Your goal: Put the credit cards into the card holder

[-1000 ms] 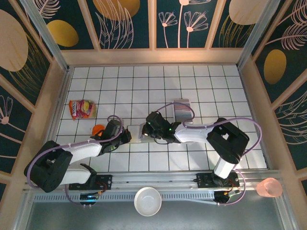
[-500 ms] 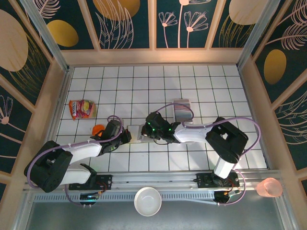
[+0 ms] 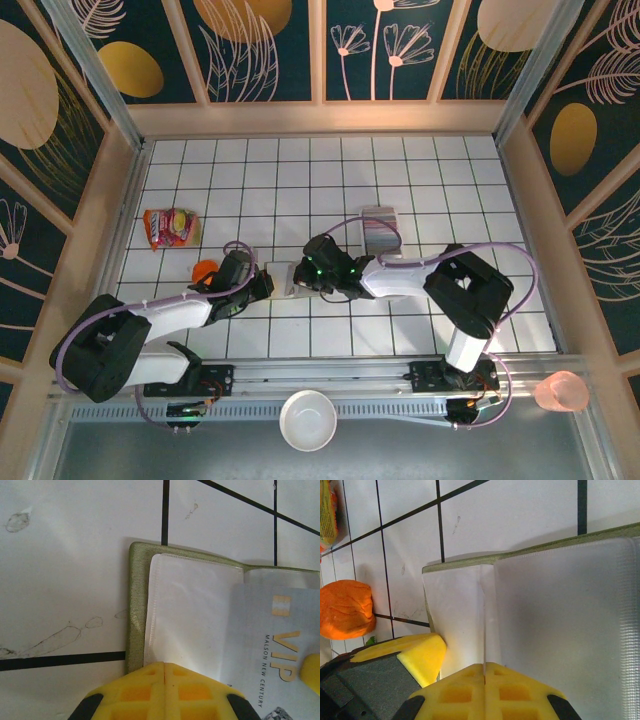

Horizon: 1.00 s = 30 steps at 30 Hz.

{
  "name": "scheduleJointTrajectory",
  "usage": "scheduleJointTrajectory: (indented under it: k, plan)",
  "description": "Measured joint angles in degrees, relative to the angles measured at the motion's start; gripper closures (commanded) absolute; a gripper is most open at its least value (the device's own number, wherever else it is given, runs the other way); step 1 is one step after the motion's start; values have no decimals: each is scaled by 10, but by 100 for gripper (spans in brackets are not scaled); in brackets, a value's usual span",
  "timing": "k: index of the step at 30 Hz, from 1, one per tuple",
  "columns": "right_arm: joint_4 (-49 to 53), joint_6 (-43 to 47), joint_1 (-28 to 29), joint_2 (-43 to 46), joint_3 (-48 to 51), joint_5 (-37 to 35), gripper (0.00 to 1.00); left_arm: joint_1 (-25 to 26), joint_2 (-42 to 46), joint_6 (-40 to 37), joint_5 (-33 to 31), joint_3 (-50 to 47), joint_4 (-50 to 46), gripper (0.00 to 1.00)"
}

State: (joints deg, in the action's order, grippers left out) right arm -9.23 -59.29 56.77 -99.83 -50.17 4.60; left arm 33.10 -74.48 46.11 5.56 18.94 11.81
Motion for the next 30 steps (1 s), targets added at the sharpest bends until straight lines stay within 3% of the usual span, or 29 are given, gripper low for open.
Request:
scheduleJointTrajectory:
  k: [5, 7, 10, 17, 30]
  plan:
    - [-8, 2, -2, -7, 0, 4, 100, 0, 10, 0, -2, 0, -10, 87]
    - [-9, 3, -2, -8, 0, 6, 100, 0, 17, 0, -3, 0, -19, 76]
    - [-10, 4, -4, -10, 0, 9, 100, 0, 32, -2, -6, 4, -33, 66]
    - [-9, 8, -5, -12, 0, 11, 100, 0, 41, -7, -46, 23, -60, 70]
    - [6, 54, -11, -20, -18, 27, 100, -1, -17, -16, -55, 37, -55, 86]
